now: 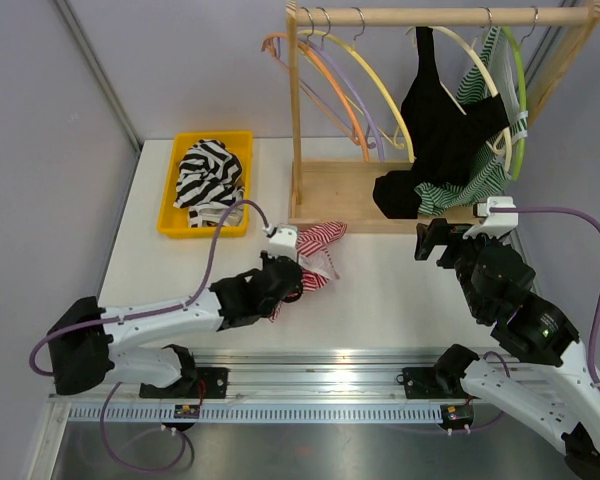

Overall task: Remove the tank top from the hanger
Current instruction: Place the tank top into the basket

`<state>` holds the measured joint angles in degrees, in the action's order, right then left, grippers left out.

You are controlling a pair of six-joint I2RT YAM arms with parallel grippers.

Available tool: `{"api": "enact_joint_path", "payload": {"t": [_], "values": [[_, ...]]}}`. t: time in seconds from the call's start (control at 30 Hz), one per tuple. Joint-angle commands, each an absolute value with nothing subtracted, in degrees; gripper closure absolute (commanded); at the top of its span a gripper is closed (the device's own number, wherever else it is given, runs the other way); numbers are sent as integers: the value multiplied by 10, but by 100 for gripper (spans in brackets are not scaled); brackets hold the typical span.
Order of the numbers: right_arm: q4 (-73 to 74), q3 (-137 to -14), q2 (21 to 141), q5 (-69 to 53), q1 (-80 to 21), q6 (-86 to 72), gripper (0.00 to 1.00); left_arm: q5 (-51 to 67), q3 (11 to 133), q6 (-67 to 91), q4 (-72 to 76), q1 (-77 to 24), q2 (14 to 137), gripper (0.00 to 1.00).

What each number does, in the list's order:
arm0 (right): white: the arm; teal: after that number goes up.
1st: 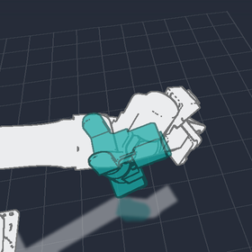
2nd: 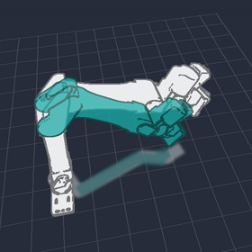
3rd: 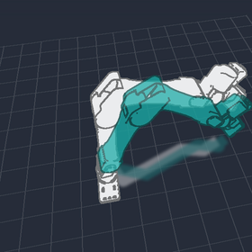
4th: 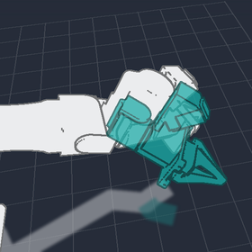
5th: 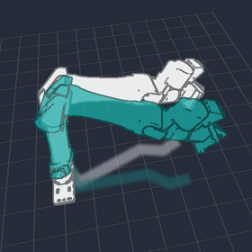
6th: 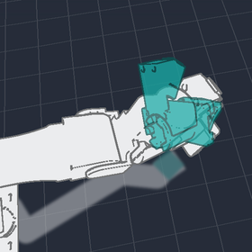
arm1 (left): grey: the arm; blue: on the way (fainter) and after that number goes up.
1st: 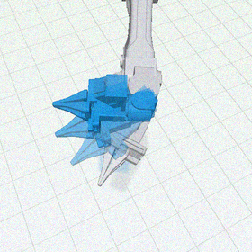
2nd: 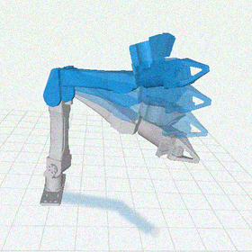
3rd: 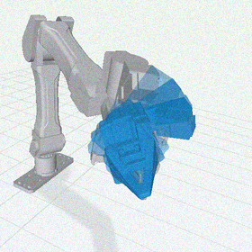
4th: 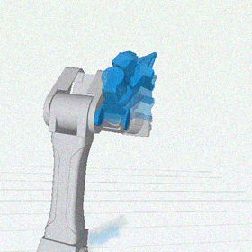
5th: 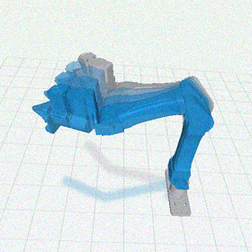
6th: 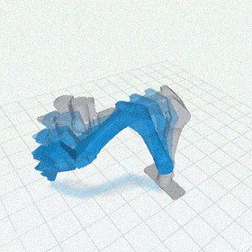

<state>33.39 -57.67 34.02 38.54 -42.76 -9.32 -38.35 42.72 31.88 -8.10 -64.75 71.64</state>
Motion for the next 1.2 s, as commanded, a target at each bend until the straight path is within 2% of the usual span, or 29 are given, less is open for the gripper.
{"api": "enact_joint_path", "payload": {"t": [0.0,0.23,0.6,0.83,1.03,1.17], "values": [[325,-575,334,403,-432,-103,0,-413,434,286,-83,-587,663,100],[323,-572,335,404,-432,-102,1,-385,482,244,-127,-428,588,100],[316,-566,352,400,-432,-103,1,-349,567,165,-120,-318,570,100],[314,-565,354,398,-432,-103,0,-245,614,142,-73,-197,640,100],[310,-564,363,403,-432,-102,1,-202,683,119,-39,-160,701,100],[313,-566,374,403,-432,-100,0,-178,744,109,-25,-132,787,100]]}}
